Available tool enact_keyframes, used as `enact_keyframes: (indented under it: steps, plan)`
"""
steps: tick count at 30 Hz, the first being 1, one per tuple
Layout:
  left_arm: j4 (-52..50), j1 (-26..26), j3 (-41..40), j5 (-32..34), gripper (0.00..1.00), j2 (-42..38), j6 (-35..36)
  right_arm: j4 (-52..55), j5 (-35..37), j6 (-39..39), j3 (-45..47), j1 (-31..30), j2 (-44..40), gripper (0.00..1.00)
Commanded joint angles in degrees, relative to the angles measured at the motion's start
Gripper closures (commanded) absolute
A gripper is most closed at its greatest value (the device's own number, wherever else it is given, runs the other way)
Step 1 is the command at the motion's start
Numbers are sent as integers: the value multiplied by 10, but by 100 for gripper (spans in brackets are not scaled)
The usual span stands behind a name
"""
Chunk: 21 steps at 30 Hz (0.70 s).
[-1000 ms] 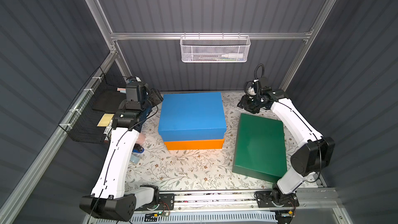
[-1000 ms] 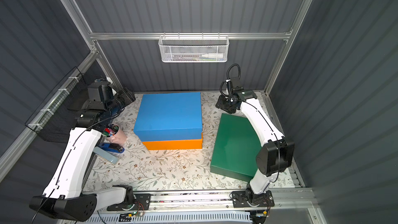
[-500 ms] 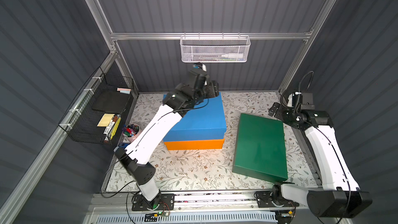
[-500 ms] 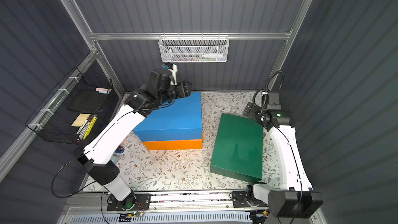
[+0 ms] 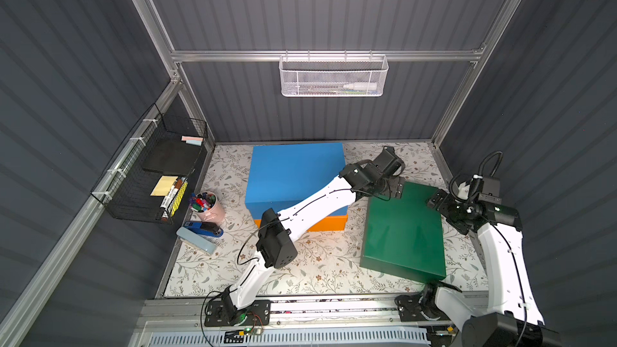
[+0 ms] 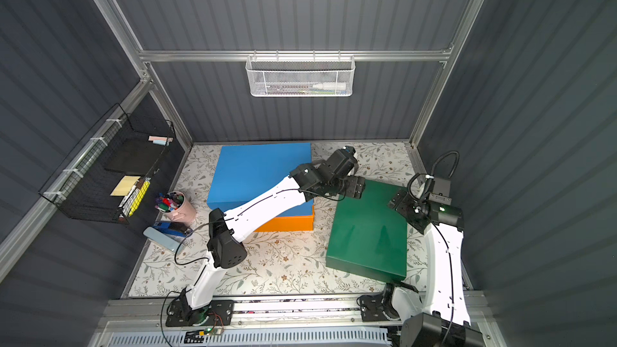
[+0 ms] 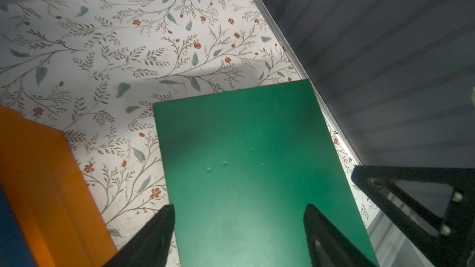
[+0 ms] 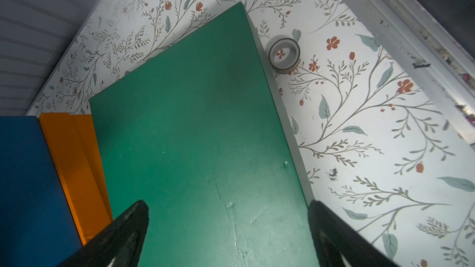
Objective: Stack the shoeboxes
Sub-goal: Pick up the shoebox from the center of the board.
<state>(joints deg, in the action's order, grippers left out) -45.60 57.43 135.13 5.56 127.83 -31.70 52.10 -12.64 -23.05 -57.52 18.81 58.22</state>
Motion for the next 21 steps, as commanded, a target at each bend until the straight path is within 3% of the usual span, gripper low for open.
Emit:
enact_keyframes:
  steps: [1, 8, 19, 20, 21]
  plan:
    - [-14, 5, -1, 9, 18, 3, -21, -16, -17, 13, 9, 7, -6, 1]
    - [-10, 8, -56, 24, 16, -2, -52, -29, -14, 5, 52, 11, -20, 1]
    - [-57, 8, -17, 12, 13, 51, -80, -40, 3, -26, 107, 19, -15, 1]
    - [-61, 8, -15, 11, 4, 55, -84, -43, 0, -26, 110, 20, -13, 1]
    - [-67, 8, -11, 12, 3, 60, -88, -44, 0, -28, 114, 21, -13, 1]
